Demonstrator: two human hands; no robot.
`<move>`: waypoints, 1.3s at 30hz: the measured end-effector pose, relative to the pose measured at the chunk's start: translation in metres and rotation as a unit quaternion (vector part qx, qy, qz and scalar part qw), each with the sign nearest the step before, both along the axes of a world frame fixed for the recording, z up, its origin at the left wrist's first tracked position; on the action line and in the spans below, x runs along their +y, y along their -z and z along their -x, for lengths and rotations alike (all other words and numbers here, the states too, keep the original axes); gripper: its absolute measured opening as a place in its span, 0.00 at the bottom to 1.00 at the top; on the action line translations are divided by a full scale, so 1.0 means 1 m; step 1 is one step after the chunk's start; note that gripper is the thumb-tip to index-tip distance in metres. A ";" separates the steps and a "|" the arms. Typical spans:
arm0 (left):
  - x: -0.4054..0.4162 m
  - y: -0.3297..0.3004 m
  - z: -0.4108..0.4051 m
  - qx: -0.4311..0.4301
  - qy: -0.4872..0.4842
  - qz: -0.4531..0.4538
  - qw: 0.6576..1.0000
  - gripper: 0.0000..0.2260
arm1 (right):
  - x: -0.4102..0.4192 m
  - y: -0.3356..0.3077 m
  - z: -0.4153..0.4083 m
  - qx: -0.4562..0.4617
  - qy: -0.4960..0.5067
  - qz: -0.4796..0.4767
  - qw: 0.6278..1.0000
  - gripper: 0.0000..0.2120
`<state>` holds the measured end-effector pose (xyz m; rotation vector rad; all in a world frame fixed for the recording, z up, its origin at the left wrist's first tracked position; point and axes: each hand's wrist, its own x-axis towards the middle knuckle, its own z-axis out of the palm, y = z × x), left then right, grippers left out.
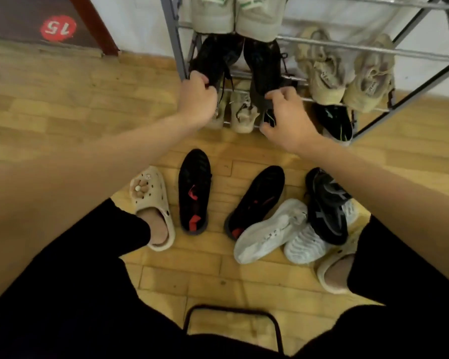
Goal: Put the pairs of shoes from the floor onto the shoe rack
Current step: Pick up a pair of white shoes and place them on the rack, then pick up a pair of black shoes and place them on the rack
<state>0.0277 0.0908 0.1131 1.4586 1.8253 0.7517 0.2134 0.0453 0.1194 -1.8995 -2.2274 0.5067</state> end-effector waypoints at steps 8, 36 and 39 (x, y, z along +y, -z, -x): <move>-0.086 0.108 -0.003 0.098 0.056 0.223 0.968 0.28 | -0.071 0.079 -0.029 -0.059 0.030 0.232 0.970 0.24; -0.151 0.219 0.023 0.173 -0.070 0.387 0.903 0.56 | -0.102 0.227 0.064 -0.101 0.373 0.402 0.830 0.65; -0.145 0.211 0.027 0.122 -0.077 0.391 0.909 0.55 | -0.099 0.224 0.055 -0.016 0.411 0.396 0.821 0.65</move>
